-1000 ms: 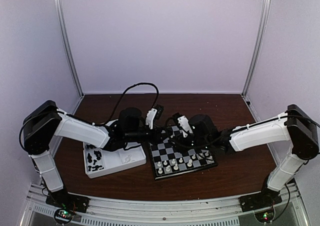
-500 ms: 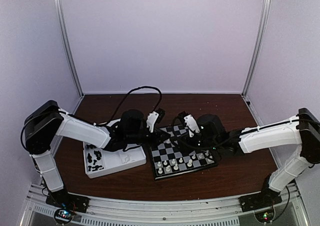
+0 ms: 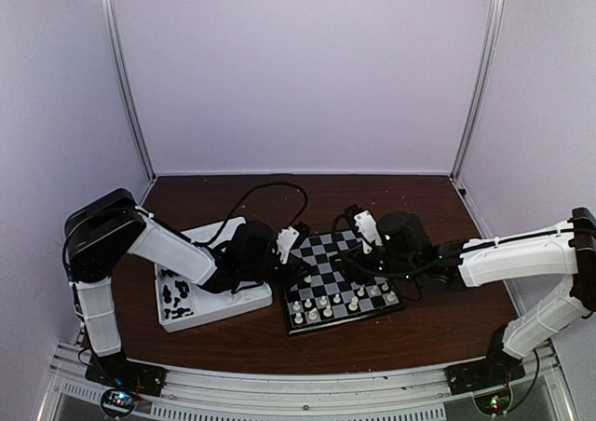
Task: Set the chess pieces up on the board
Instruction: Place the chess piece on the chessboard.
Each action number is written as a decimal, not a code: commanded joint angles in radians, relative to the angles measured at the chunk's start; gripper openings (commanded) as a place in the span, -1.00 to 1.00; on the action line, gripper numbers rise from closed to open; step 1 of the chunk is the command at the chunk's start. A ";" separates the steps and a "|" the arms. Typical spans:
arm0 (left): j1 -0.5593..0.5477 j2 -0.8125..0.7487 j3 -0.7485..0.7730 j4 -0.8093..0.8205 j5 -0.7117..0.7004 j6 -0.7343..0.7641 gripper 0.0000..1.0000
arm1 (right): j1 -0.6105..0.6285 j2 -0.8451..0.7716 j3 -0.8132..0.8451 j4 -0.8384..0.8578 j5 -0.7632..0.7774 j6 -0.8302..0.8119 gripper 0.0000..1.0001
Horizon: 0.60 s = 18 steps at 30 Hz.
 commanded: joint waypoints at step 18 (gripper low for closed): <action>-0.004 -0.037 -0.038 0.033 -0.015 0.021 -0.47 | -0.008 -0.009 0.006 -0.017 0.019 0.019 0.28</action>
